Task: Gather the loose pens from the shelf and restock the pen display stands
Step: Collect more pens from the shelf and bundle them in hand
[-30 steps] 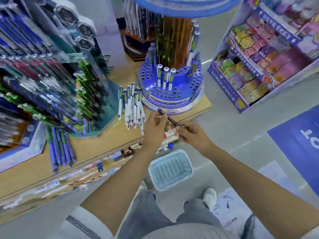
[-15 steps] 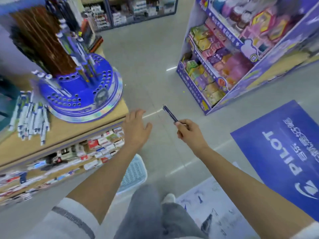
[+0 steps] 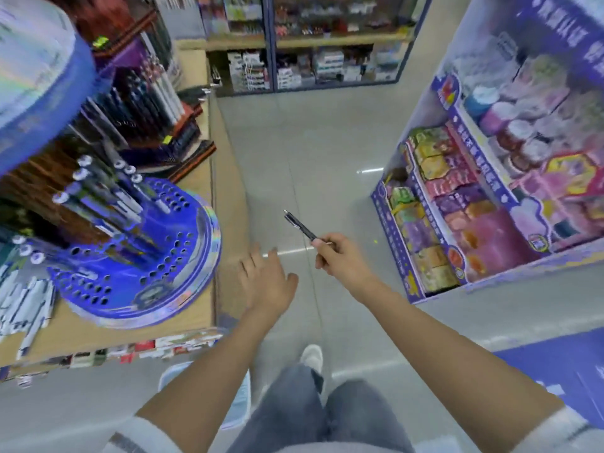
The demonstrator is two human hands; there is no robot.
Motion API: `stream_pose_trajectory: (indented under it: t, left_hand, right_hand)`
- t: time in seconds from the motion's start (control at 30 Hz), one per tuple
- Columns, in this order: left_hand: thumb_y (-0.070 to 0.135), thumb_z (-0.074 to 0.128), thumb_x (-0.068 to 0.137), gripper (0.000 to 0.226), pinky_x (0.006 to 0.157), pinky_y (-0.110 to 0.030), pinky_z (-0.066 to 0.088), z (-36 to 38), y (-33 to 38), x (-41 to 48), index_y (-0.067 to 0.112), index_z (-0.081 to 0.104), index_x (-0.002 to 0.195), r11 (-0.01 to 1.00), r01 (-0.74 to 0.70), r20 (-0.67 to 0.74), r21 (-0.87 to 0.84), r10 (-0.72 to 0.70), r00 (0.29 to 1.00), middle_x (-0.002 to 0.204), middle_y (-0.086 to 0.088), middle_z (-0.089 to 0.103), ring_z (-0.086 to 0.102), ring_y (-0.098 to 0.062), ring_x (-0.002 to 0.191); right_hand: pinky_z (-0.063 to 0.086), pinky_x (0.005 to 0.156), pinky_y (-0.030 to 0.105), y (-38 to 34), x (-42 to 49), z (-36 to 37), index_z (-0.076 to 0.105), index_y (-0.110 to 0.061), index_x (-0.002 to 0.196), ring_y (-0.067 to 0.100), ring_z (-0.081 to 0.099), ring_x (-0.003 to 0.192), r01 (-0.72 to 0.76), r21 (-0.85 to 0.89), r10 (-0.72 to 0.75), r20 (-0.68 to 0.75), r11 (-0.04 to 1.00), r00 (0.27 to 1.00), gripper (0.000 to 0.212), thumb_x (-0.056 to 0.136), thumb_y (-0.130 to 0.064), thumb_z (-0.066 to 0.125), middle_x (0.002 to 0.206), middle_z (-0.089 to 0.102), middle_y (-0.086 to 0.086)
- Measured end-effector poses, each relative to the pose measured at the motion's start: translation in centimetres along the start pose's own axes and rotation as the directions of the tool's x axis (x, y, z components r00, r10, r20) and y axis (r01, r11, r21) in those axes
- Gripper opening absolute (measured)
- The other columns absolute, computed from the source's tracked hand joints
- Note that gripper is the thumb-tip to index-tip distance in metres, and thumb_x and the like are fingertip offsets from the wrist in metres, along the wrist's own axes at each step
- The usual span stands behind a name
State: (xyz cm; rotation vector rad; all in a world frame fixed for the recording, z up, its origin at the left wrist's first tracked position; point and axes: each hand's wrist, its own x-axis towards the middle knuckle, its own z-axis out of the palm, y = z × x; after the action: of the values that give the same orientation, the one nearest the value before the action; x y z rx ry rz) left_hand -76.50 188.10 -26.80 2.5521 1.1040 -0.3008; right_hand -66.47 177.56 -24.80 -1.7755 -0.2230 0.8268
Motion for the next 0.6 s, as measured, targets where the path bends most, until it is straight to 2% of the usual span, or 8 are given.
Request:
stream_pose_trajectory:
  t: [0.1, 0.17, 0.2, 0.3, 0.4, 0.43, 0.5, 0.6]
  left_hand:
    - [0.030, 0.052, 0.091, 0.053, 0.103, -0.037, 0.031, -2.8, 1.9, 4.5, 0.015, 0.038, 0.140, 0.993, -0.012, -0.037, -0.119, 0.008, 0.999, 0.141, -0.011, 0.043, 0.038, -0.031, 0.131]
    - [0.025, 0.051, 0.095, 0.043, 0.089, -0.032, 0.038, -4.4, 3.1, 7.2, 0.015, 0.043, 0.136, 0.949, 0.002, -0.030, -0.314, -0.012, 0.999, 0.129, -0.008, 0.056, 0.052, -0.030, 0.117]
    - [0.024, 0.051, 0.096, 0.040, 0.083, -0.028, 0.038, -5.0, 3.9, 8.6, 0.014, 0.046, 0.134, 0.891, 0.033, -0.025, -0.453, -0.050, 0.998, 0.122, -0.006, 0.060, 0.056, -0.028, 0.111]
    - [0.026, 0.050, 0.098, 0.036, 0.071, -0.020, 0.038, -6.9, 6.8, 13.1, 0.011, 0.049, 0.131, 0.565, 0.113, 0.016, -0.817, -0.174, 0.985, 0.107, -0.001, 0.062, 0.059, -0.016, 0.096]
    - [0.027, 0.051, 0.098, 0.029, 0.069, -0.019, 0.050, -8.6, 10.0, 18.0, 0.007, 0.054, 0.119, 0.201, 0.108, 0.051, -0.974, -0.271, 0.961, 0.094, -0.003, 0.066, 0.064, -0.012, 0.081]
    - [0.025, 0.053, 0.097, 0.023, 0.064, -0.018, 0.051, -9.1, 10.8, 19.6, 0.006, 0.056, 0.110, 0.119, 0.104, 0.061, -0.987, -0.324, 0.944, 0.088, -0.004, 0.066, 0.065, -0.010, 0.074]
    - [0.021, 0.058, 0.095, 0.014, 0.059, -0.018, 0.050, -10.0, 12.2, 22.4, 0.008, 0.057, 0.091, 0.055, 0.090, 0.057, -0.994, -0.435, 0.898, 0.076, -0.005, 0.065, 0.063, -0.007, 0.062]
    - [0.020, 0.059, 0.095, 0.017, 0.059, -0.018, 0.048, -10.7, 13.3, 25.9, 0.008, 0.056, 0.083, 0.077, 0.112, 0.055, -0.991, -0.524, 0.850, 0.070, -0.005, 0.063, 0.061, -0.004, 0.056]
  right_hand:
    - [0.035, 0.048, 0.018, -3.2, 4.4, -1.9, 0.059, -0.010, 0.096, 0.004, 0.044, 0.045, 0.018, -0.052, -0.015, 0.064, 0.998, 0.998, 0.009, 0.097, -0.018, 0.055, 0.058, 0.058, 0.001]
    - [0.036, 0.049, 0.019, -5.1, 7.7, -3.0, 0.059, -0.004, 0.101, 0.005, 0.046, 0.046, 0.028, -0.085, -0.018, 0.114, 0.996, 0.993, 0.014, 0.097, -0.016, 0.055, 0.059, 0.059, 0.001]
    - [0.036, 0.050, 0.020, -6.1, 9.4, -3.5, 0.059, -0.003, 0.103, 0.005, 0.045, 0.045, 0.035, -0.098, -0.020, 0.143, 0.995, 0.990, 0.015, 0.097, -0.015, 0.055, 0.058, 0.060, 0.000]
    - [0.035, 0.048, 0.018, -9.2, 14.9, -4.7, 0.059, -0.004, 0.104, 0.004, 0.042, 0.042, 0.076, -0.128, -0.041, 0.254, 0.989, 0.966, 0.012, 0.097, -0.013, 0.055, 0.056, 0.060, -0.002]
    - [0.036, 0.048, 0.017, -11.7, 20.2, -5.6, 0.058, -0.005, 0.106, 0.003, 0.042, 0.043, 0.142, -0.197, -0.048, 0.415, 0.970, 0.908, 0.012, 0.096, -0.011, 0.056, 0.062, 0.061, 0.003]
    - [0.036, 0.050, 0.018, -12.4, 22.0, -6.0, 0.057, -0.005, 0.107, 0.006, 0.043, 0.046, 0.160, -0.222, -0.039, 0.467, 0.962, 0.883, 0.013, 0.096, -0.011, 0.057, 0.063, 0.062, 0.002]
    - [0.040, 0.055, 0.024, -13.7, 25.6, -6.8, 0.057, -0.006, 0.106, 0.014, 0.046, 0.053, 0.207, -0.270, -0.023, 0.557, 0.940, 0.830, 0.013, 0.095, -0.014, 0.058, 0.065, 0.066, 0.001]
    - [0.044, 0.059, 0.028, -15.7, 30.7, -7.7, 0.056, -0.008, 0.102, 0.019, 0.051, 0.055, 0.268, -0.334, 0.013, 0.648, 0.904, 0.761, 0.012, 0.095, -0.018, 0.058, 0.075, 0.072, 0.004]
